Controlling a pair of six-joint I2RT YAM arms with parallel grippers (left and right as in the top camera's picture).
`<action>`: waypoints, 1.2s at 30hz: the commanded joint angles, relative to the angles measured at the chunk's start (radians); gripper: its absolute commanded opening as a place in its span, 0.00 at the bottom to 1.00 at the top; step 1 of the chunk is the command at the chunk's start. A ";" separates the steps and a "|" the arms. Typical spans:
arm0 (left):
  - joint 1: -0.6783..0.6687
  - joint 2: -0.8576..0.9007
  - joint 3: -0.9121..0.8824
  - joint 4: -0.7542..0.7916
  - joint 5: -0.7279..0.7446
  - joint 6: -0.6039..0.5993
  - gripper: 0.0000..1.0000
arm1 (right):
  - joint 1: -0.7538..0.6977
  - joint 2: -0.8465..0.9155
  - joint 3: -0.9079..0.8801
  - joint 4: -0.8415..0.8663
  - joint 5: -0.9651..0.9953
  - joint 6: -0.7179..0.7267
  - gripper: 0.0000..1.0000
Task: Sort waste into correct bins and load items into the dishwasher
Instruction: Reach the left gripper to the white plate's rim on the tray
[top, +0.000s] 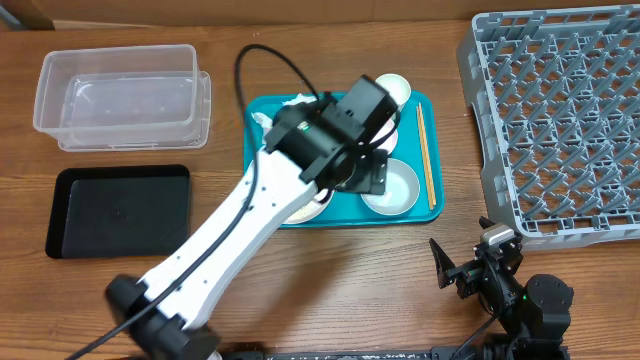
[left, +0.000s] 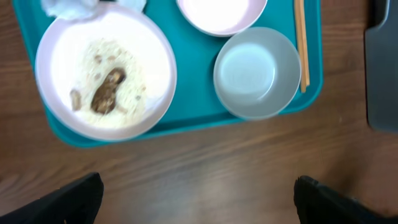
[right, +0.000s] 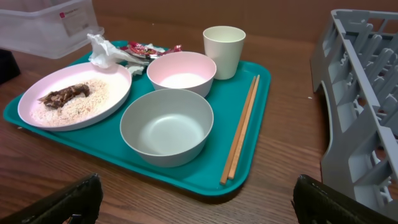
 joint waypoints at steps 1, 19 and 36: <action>0.011 0.029 0.030 0.056 -0.024 -0.013 1.00 | 0.005 -0.012 -0.006 0.000 0.002 -0.003 1.00; 0.090 0.194 0.027 0.055 -0.114 -0.073 0.65 | 0.005 -0.012 -0.006 0.000 0.002 -0.003 1.00; 0.079 0.452 0.027 0.085 -0.013 -0.092 0.59 | 0.005 -0.012 -0.006 0.000 0.002 -0.003 1.00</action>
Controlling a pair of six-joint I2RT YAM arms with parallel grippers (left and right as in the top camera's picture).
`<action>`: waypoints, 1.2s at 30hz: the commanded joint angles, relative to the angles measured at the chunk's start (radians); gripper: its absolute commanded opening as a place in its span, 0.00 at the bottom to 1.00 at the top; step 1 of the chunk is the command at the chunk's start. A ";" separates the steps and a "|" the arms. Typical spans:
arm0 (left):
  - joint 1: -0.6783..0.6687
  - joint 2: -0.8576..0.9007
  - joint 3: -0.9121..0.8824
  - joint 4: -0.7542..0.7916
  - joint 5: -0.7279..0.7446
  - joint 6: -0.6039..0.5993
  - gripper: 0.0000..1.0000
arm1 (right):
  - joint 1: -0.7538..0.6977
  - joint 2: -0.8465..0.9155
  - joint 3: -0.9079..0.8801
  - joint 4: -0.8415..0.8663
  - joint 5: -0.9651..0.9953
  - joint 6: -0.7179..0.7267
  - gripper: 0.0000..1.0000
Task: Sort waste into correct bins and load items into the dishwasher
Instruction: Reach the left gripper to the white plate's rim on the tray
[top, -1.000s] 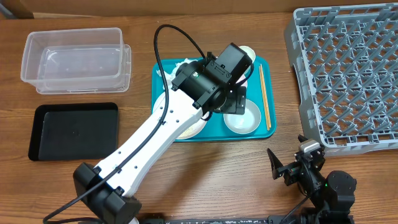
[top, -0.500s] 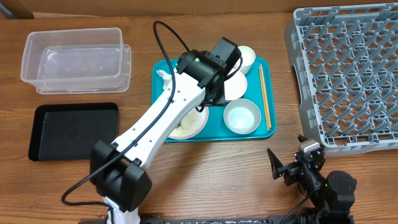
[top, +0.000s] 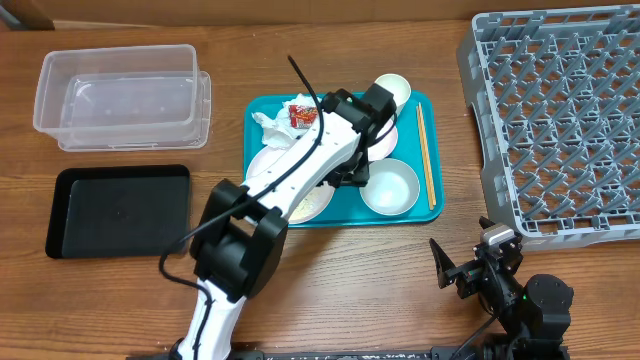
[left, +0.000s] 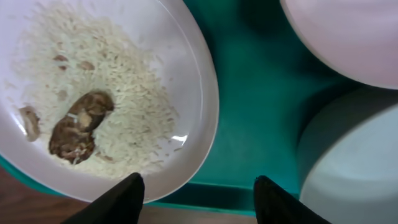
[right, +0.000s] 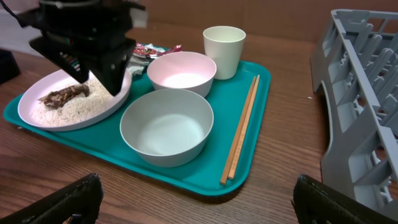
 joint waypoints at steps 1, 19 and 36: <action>-0.003 0.026 0.021 0.008 0.013 -0.020 0.58 | 0.005 -0.012 -0.006 0.000 0.003 -0.003 1.00; -0.005 0.130 0.021 0.066 0.004 -0.042 0.50 | 0.005 -0.012 -0.006 0.000 0.003 -0.003 1.00; -0.006 0.132 0.019 0.076 -0.037 -0.043 0.34 | 0.005 -0.012 -0.006 0.000 0.003 -0.003 1.00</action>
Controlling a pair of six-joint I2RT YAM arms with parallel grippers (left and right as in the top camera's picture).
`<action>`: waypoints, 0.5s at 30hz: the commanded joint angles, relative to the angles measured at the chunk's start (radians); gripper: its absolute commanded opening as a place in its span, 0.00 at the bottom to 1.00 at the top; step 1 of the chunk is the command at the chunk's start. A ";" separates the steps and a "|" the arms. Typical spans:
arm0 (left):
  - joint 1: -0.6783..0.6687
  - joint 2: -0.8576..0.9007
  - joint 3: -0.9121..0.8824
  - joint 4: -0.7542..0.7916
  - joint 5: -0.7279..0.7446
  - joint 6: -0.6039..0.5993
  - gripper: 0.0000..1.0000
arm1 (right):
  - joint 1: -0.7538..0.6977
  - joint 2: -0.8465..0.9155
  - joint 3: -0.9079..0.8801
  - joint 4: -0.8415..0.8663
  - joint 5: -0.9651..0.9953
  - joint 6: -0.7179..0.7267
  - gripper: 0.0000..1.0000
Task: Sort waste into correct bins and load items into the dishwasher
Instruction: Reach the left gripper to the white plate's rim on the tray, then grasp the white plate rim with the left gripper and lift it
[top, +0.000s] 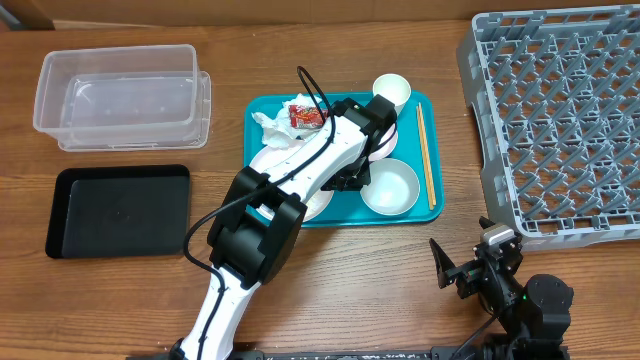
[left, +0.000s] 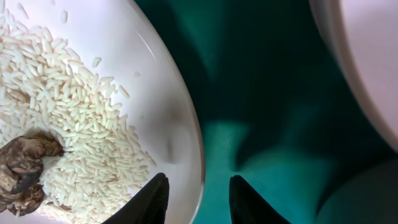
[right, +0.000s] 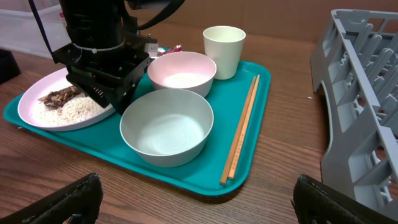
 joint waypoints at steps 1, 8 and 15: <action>-0.006 0.018 0.018 0.007 -0.023 -0.014 0.35 | 0.005 -0.012 -0.006 0.000 0.003 -0.003 1.00; -0.006 0.018 -0.024 0.048 -0.024 -0.014 0.34 | 0.005 -0.012 -0.006 0.000 0.003 -0.003 1.00; -0.005 0.018 -0.027 0.035 -0.040 -0.014 0.19 | 0.005 -0.012 -0.006 0.000 0.003 -0.003 1.00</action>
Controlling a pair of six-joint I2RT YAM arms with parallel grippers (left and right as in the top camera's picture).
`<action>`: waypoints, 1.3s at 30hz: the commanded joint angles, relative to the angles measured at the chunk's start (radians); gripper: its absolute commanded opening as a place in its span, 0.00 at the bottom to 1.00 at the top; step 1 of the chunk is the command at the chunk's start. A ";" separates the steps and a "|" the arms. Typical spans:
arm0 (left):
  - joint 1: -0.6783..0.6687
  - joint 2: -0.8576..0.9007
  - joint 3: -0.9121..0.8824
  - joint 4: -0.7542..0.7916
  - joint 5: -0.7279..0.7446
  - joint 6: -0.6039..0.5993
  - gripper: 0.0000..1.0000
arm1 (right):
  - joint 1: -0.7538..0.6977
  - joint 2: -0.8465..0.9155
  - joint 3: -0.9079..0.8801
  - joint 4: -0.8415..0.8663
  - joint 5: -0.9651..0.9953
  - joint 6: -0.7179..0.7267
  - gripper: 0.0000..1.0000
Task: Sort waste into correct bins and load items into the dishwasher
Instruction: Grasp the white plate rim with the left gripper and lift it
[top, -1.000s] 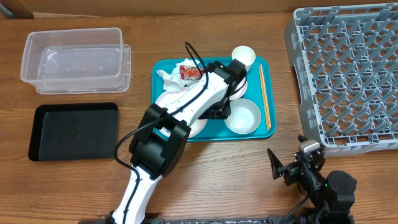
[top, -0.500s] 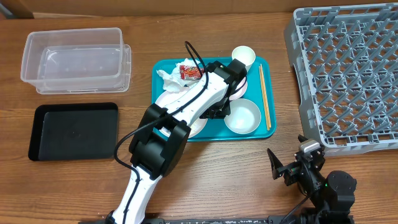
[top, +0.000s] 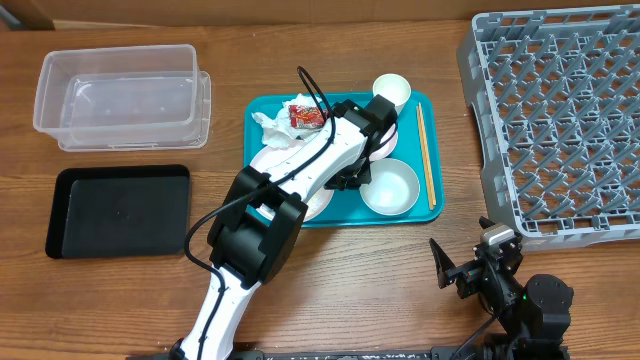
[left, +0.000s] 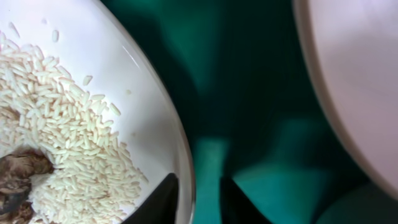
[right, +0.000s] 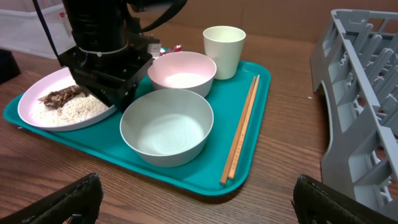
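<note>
A pink plate (left: 106, 81) of rice with a brown scrap lies at the left of the teal tray (top: 410, 215). My left gripper (left: 196, 200) is low over the tray, one finger inside the plate's rim, the other outside it. The jaws are narrow but still open. Beside it stand a grey bowl (right: 166, 127), a pink bowl (right: 181, 71), a cream cup (right: 224, 46) and a pair of chopsticks (right: 242, 127). A red wrapper (top: 305, 115) and crumpled tissue (top: 268, 128) lie at the tray's back left. My right gripper (right: 199, 211) rests open at the near table edge.
The grey dishwasher rack (top: 560, 120) fills the right side. A clear plastic bin (top: 125, 95) stands at the back left, with a black tray (top: 118, 210) in front of it. The left arm (top: 270, 220) crosses the plate and the tray's near edge.
The left gripper's fingers stand closer together around the plate's right rim, and the wrist has shifted slightly. The right arm and all the dishes are where they were.
The left gripper hung wide open well above the tray's near edge. Then it was low over the plate's right side. After that its fingers straddled the plate's rim, and now they have narrowed on it. The right gripper stayed parked and open.
</note>
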 joint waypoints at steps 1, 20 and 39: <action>-0.005 0.016 -0.013 -0.010 -0.026 -0.012 0.15 | 0.005 -0.012 -0.006 0.000 0.003 -0.003 1.00; -0.006 0.008 0.158 -0.249 -0.029 -0.013 0.04 | 0.005 -0.012 -0.006 0.000 0.003 -0.003 1.00; -0.042 0.008 0.301 -0.441 -0.016 -0.032 0.04 | 0.005 -0.012 -0.006 0.000 0.003 -0.003 1.00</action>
